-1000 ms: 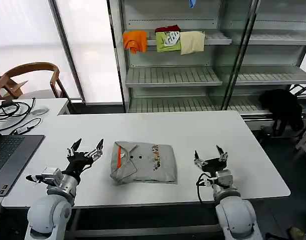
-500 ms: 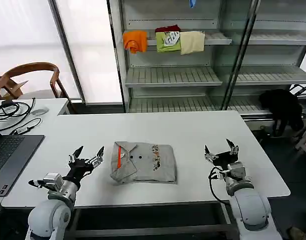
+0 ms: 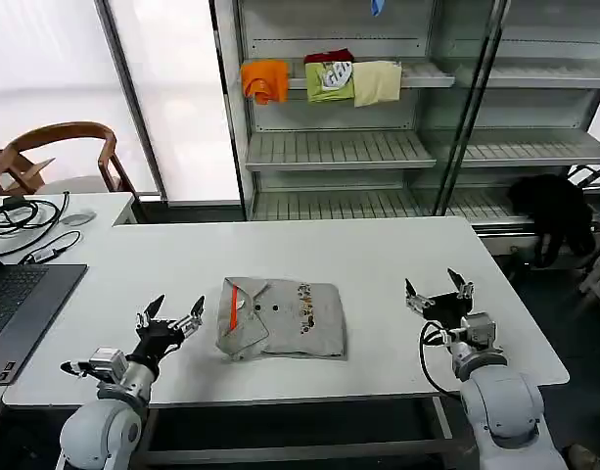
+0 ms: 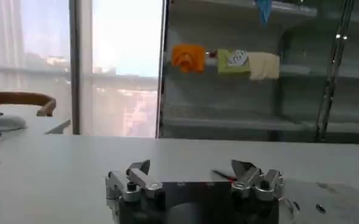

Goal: Fold and organize the clothes.

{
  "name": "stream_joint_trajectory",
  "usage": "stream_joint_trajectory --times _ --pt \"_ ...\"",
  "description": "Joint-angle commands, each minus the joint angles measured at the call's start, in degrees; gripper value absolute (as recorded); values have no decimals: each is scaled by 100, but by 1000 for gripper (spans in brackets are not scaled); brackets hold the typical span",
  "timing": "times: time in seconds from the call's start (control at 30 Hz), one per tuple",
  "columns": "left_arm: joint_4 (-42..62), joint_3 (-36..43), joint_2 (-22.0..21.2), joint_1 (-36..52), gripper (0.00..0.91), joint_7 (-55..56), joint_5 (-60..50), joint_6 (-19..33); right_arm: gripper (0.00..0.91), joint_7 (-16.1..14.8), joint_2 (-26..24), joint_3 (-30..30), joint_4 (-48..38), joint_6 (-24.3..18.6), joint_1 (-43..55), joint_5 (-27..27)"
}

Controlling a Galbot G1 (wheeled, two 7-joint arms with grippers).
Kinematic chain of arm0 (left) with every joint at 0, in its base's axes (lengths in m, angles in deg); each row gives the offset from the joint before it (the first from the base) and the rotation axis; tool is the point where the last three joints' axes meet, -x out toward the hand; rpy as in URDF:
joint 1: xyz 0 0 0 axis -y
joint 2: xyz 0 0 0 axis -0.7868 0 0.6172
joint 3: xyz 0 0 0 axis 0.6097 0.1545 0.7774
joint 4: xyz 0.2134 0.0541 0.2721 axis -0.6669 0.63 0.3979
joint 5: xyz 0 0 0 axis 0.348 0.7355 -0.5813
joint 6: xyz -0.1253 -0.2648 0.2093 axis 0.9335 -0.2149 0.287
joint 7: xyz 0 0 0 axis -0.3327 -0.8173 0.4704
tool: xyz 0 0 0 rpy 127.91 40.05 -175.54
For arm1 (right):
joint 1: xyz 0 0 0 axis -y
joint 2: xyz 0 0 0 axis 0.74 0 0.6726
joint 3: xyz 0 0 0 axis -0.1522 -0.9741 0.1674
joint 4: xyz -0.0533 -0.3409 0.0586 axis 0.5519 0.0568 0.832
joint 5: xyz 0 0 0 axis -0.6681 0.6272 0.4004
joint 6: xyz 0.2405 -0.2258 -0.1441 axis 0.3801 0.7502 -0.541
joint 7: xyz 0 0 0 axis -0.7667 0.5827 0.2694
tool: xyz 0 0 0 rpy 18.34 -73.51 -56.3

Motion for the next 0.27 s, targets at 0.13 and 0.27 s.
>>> stream_joint_trajectory --times 0.13,0.27 --pt "-94 -118 -23 -112 907 -73 433 -276 907 289 12 13 -42 -132 69 -714" --pt "-186 -163 -25 -118 907 -46 651 -322 907 -144 -13 191 22 -138 35 -650"
